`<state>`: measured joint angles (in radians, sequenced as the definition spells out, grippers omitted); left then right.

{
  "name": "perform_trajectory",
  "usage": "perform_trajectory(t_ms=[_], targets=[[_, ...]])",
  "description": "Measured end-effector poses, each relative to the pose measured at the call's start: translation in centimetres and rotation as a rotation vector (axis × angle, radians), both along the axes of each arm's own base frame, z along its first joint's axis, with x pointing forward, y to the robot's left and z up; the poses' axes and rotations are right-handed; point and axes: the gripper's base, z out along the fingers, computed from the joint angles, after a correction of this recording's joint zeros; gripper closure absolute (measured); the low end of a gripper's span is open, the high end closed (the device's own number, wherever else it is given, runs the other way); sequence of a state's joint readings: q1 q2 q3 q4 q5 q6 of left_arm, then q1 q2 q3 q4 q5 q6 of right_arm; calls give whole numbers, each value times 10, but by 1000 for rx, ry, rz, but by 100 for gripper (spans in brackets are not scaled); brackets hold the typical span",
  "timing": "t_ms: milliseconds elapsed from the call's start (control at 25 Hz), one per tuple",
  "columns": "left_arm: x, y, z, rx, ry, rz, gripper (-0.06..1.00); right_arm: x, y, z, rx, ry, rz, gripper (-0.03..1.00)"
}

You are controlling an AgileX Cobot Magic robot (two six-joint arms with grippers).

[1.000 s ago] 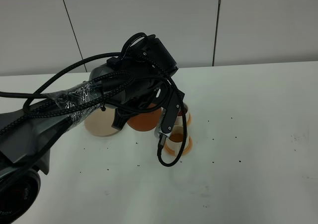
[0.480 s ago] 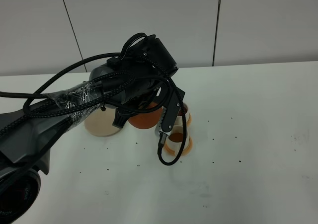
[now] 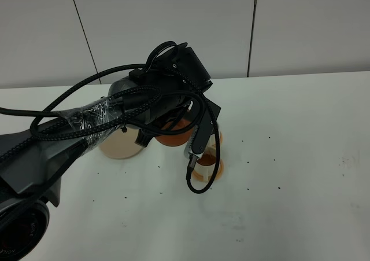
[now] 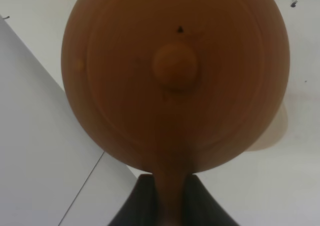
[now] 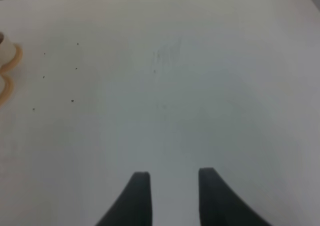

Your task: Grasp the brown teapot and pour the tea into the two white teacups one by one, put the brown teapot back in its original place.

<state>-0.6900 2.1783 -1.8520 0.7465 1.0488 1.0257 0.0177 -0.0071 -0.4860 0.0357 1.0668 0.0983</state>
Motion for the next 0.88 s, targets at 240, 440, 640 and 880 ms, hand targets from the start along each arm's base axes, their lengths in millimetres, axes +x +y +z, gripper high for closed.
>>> perform_trajectory(t_ms=[240, 440, 640, 880], targets=[[0, 0, 0, 4, -3, -2, 77, 0, 0, 0, 0, 0, 0, 73], [0, 0, 0, 5, -5, -2, 77, 0, 0, 0, 0, 0, 0, 73], [0, 0, 0, 5, -5, -2, 77, 0, 0, 0, 0, 0, 0, 73], [0, 0, 0, 5, -5, -2, 77, 0, 0, 0, 0, 0, 0, 73]])
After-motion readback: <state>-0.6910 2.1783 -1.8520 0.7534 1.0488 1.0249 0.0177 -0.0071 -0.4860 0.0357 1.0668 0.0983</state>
